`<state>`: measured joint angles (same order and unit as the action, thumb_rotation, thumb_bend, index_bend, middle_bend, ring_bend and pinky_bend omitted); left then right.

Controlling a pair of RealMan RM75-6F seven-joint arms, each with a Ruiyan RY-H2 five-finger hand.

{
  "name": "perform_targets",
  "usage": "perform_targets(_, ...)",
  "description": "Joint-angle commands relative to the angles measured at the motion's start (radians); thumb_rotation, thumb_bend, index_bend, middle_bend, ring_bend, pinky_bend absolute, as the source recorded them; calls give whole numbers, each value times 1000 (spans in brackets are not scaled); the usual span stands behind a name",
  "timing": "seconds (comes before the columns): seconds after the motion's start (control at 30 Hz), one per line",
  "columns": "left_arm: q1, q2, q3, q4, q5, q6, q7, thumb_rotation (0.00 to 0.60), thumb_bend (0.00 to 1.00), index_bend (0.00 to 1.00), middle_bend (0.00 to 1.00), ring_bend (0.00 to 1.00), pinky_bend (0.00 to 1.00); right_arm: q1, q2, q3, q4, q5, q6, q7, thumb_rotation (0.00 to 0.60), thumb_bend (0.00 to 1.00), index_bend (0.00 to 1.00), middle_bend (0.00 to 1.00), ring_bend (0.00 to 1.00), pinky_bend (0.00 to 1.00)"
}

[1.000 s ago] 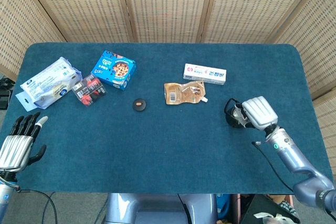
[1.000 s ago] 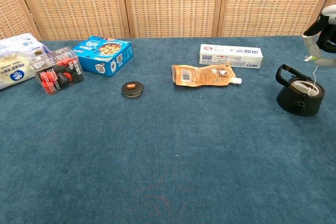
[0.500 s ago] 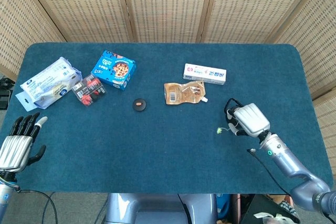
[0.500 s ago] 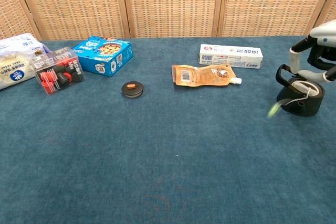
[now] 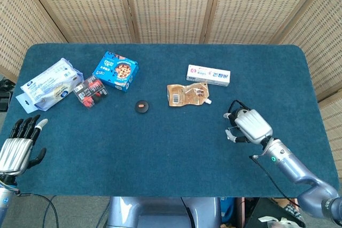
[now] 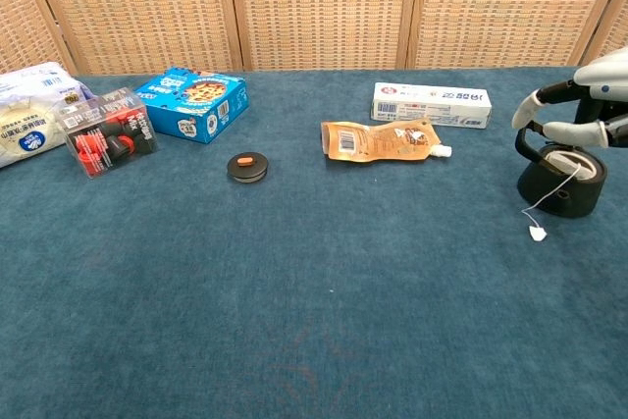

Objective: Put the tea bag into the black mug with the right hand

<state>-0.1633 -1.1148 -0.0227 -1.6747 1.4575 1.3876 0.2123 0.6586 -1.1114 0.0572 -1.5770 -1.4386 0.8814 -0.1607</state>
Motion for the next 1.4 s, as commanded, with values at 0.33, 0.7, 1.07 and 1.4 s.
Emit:
perform_targets(0.33, -11, 20, -20, -10, 3, 9, 7, 600, 410, 72, 0, 0, 0, 52, 98, 7, -55, 81, -148, 70, 0, 894, 220, 935, 898, 961)
perform_targets(0.7, -29, 38, -29, -32, 11, -1, 20, 600, 411, 72, 0, 0, 0, 52, 78, -8, 16, 122, -193, 98, 0, 902, 220, 934, 899, 962)
perform_targets(1.07, -26, 45, -23, -46, 9, -1, 28, 600, 410, 72, 0, 0, 0, 62, 20, -25, 109, 141, -242, 104, 0, 902, 220, 933, 899, 962)
perform_targets(1.4, -25, 44, -20, -46, 6, -2, 31, 600, 410, 72, 0, 0, 0, 66, -2, -31, 138, 170, -257, 79, 0, 902, 220, 930, 899, 962)
